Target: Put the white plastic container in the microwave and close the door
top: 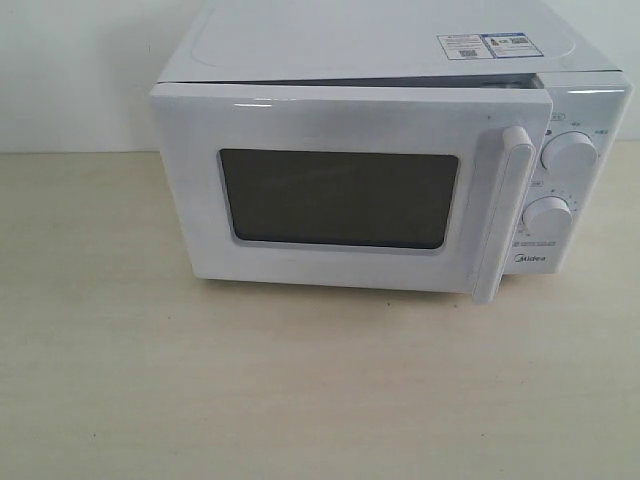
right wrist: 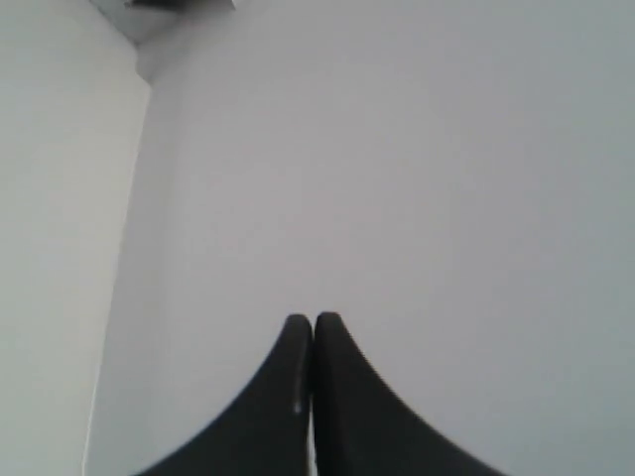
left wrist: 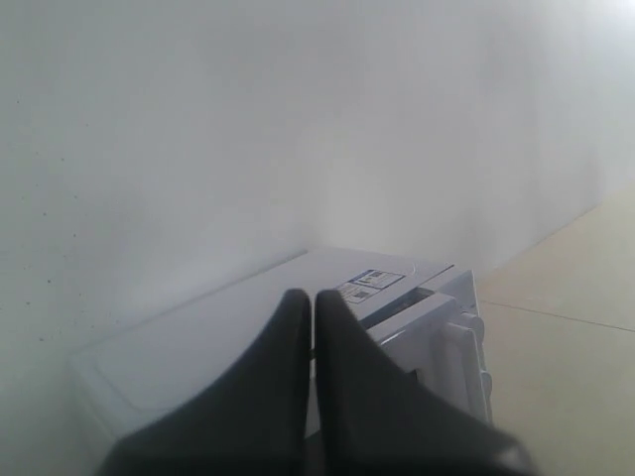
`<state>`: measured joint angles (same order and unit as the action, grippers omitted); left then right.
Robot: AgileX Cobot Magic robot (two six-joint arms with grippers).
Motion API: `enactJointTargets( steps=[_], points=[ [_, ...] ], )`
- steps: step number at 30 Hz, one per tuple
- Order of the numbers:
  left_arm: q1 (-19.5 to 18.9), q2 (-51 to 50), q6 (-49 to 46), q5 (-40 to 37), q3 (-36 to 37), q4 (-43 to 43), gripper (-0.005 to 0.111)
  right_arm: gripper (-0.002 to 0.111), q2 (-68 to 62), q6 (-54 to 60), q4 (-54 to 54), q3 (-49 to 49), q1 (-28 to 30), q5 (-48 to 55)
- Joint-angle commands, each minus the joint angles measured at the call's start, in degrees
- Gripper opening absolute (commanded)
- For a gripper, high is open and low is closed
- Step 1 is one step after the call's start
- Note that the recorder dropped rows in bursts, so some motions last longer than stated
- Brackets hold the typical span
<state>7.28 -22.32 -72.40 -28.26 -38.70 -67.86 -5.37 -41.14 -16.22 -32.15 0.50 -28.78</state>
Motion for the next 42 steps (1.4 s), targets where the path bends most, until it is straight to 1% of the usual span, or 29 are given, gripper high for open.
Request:
enactJointTargets(
  steps=[1,4,6,12,14,17,19,21,26,29,31,34,38,40,42],
  points=[
    [-0.2,0.22,0.64,0.35,0.3,-0.67,0.004,0.0,-4.44,-15.12,-15.9,-2.98,0.11,17.35],
    [-0.2,0.22,0.64,0.46,0.3,-0.67,0.004,0.0,-8.19,-25.27,-27.43,-3.12,-0.89,23.71],
    [-0.2,0.22,0.64,0.46,0.3,-0.67,0.004,0.0,-10.62,-27.35,-32.75,-3.12,-2.37,27.24],
    [-0.2,0.22,0.64,0.46,0.3,-0.43,0.004,0.0,-19.4,-27.35,-33.47,-0.11,-8.05,33.61],
    [-0.2,0.22,0.64,0.46,0.3,-0.43,0.004,0.0,-22.44,-27.65,-28.46,1.21,-10.77,34.41],
    [-0.2,0.22,0.64,0.36,0.3,-0.45,0.004,0.0,-26.77,-27.93,-11.67,2.57,-15.78,35.47],
    [-0.2,0.22,0.64,0.36,0.3,-0.45,0.004,0.0,-29.42,-27.93,-3.67,2.69,-18.9,37.57],
    [-0.2,0.22,0.64,0.23,0.3,-0.3,0.004,0.0,-31.99,-26.83,-1.45,2.82,-21.92,37.93],
    [-0.2,0.22,0.64,-0.01,1.21,-0.19,0.004,0.0,-38.69,-24.86,-1.55,2.82,-29.82,35.61],
    [-0.2,0.22,0.64,-0.01,2.0,-0.19,0.004,0.0,-42.7,-24.86,-1.09,2.82,-33.37,32.43],
    [-0.2,0.22,0.64,0.15,2.11,-0.19,0.004,0.0,-45.2,-23.49,-1.23,2.82,-34.72,30.33],
    [-0.2,0.22,0.64,0.15,2.11,-0.19,0.004,0.0,-48.81,-20.01,-1.95,2.82,-34.95,27.21],
    [-0.2,0.22,0.64,0.02,2.09,-0.19,0.004,0.0,-53.01,-6.11,-3.45,2.82,-34.95,20.56],
    [-0.2,0.22,0.64,0.02,2.09,-0.19,0.004,0.0,-55.0,-2.77,-3.39,2.82,-34.7,16.75],
    [-0.2,0.22,0.64,0.02,2.09,-0.19,0.004,0.0,-57.28,2.91,-0.39,2.82,-34.7,12.27]
  ],
)
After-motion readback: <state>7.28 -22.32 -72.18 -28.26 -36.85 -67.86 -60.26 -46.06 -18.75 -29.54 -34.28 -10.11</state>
